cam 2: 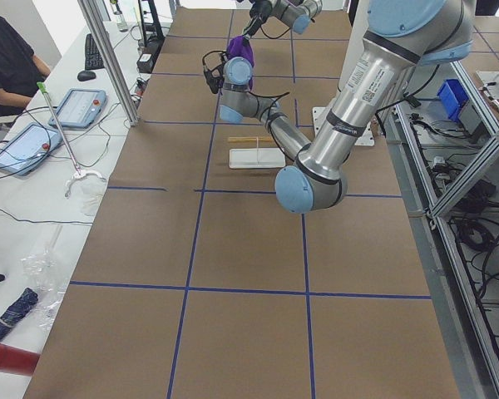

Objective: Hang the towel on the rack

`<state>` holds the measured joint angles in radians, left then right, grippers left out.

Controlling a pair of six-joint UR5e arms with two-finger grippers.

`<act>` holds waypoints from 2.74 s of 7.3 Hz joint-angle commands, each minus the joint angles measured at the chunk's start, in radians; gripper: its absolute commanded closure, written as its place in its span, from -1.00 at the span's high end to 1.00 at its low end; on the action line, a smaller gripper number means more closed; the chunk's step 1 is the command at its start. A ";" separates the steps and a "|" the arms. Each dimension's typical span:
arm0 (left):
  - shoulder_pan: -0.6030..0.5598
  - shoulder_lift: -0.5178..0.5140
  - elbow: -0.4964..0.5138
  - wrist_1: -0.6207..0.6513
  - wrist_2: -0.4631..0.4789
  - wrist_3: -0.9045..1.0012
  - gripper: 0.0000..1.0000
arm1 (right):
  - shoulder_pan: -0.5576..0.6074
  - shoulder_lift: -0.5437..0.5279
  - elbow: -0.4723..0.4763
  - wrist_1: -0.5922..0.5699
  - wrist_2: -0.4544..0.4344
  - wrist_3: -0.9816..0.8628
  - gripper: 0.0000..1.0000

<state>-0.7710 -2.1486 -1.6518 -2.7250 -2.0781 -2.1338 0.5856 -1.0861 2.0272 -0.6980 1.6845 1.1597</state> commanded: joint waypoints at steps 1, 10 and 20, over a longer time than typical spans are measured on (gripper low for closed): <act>0.001 -0.002 0.001 0.001 0.000 0.000 1.00 | -0.026 0.006 0.004 0.000 -0.031 0.000 -1.00; -0.004 0.001 0.000 0.002 -0.002 0.009 -1.00 | -0.035 0.003 0.030 0.000 -0.028 0.006 0.98; 0.001 -0.036 -0.054 0.014 0.137 0.014 -1.00 | 0.705 -0.498 0.005 -0.021 0.851 -0.228 1.00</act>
<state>-0.7779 -2.1779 -1.6802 -2.7114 -2.0194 -2.1258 1.1282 -1.5673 2.1436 -0.7123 2.4141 1.0447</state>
